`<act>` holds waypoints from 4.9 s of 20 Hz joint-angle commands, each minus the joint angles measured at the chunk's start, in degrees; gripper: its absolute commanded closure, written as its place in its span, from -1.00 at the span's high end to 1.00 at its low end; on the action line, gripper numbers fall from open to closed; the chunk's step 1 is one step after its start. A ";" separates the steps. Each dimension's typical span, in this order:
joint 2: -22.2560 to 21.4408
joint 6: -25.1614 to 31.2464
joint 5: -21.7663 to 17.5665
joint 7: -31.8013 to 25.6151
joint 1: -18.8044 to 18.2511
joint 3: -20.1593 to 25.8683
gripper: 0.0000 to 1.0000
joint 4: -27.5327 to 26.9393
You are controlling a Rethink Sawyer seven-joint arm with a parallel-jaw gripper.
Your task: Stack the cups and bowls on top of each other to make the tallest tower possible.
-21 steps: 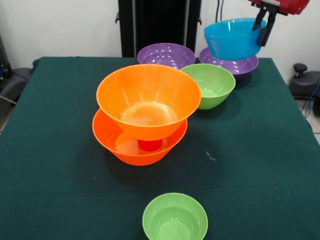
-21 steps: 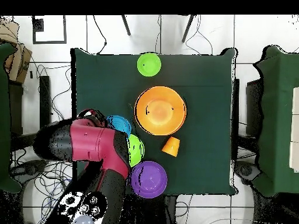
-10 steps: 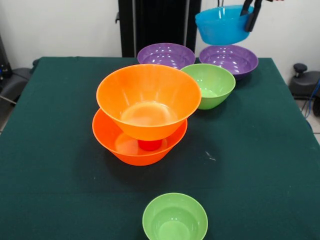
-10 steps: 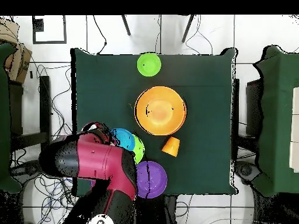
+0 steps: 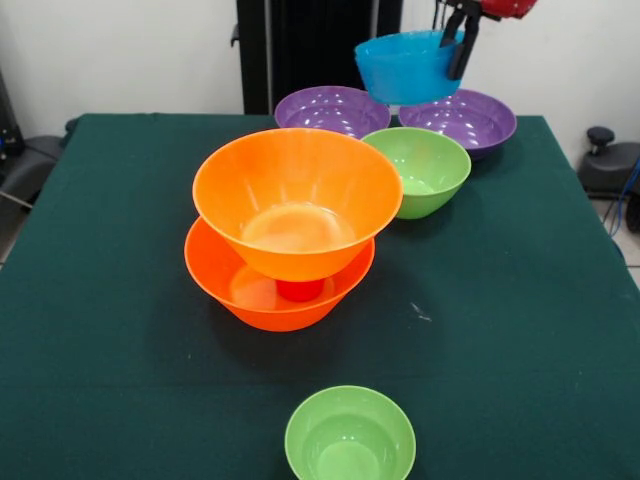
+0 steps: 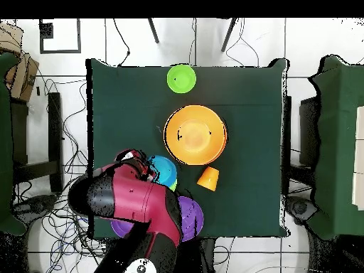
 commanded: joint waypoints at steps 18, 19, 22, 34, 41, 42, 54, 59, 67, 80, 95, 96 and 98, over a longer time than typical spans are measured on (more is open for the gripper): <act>7.01 -3.63 2.29 10.48 2.11 2.60 -1.00 1.91; 6.86 -3.37 2.42 10.53 2.34 2.49 -1.00 2.00; 6.71 -2.93 2.83 10.44 2.63 2.48 -1.00 2.00; 9.86 -7.55 3.11 9.15 0.47 4.22 -1.00 1.36; 11.33 -10.07 3.59 9.80 0.24 4.81 -1.00 2.56; 11.26 -9.72 3.82 10.00 0.70 4.58 -1.00 2.53; 12.21 -8.51 6.13 11.11 3.02 3.23 -1.00 1.92; 13.10 -9.84 6.60 10.80 2.60 3.67 -1.00 1.89; 14.73 -10.78 7.52 10.28 2.71 3.63 -1.00 0.91; 16.61 -12.18 8.86 10.97 3.18 3.81 -1.00 0.86; 16.98 -11.05 11.63 11.89 5.50 3.22 -1.00 0.69; 17.06 -10.85 11.77 11.75 5.37 3.07 -1.00 0.60; 17.47 -9.77 12.31 11.70 6.11 2.17 1.00 0.10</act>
